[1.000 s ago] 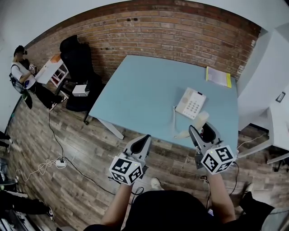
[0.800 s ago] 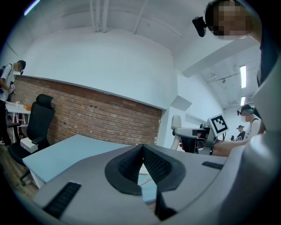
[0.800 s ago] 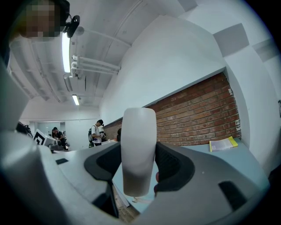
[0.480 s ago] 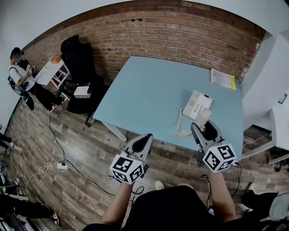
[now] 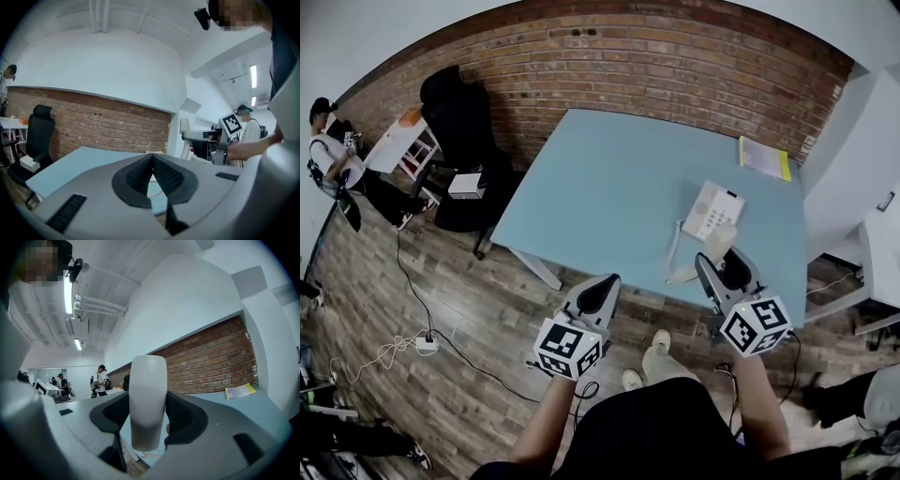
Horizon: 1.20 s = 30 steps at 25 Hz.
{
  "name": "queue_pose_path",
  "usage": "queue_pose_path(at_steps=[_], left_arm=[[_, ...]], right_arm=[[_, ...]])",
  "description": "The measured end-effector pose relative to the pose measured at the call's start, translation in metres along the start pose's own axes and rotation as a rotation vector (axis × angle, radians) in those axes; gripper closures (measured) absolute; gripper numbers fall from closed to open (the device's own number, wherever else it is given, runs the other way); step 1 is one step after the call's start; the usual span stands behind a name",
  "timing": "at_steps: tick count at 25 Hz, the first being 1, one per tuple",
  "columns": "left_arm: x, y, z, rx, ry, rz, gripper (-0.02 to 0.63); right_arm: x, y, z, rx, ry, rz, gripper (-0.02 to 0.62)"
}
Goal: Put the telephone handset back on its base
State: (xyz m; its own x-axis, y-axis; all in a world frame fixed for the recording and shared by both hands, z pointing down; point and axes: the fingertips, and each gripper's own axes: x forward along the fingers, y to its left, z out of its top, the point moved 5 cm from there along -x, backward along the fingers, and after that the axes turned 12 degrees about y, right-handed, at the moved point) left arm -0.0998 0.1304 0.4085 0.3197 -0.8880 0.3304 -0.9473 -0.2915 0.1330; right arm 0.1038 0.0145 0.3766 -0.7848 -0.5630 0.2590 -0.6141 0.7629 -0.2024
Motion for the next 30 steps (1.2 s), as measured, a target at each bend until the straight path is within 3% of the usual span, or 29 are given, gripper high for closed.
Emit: queue_pose_path(at_steps=[13,30], left_arm=[[0.017,0.021,0.0,-0.037,0.011,0.007,0.597],[0.078,0.063,0.007,-0.064,0.053,0.022,0.597]], right_arm=[[0.027,-0.014,0.006,0.012,-0.009,0.012,0.356],[0.095,-0.058,0.019,0.032,0.015,0.042,0.356]])
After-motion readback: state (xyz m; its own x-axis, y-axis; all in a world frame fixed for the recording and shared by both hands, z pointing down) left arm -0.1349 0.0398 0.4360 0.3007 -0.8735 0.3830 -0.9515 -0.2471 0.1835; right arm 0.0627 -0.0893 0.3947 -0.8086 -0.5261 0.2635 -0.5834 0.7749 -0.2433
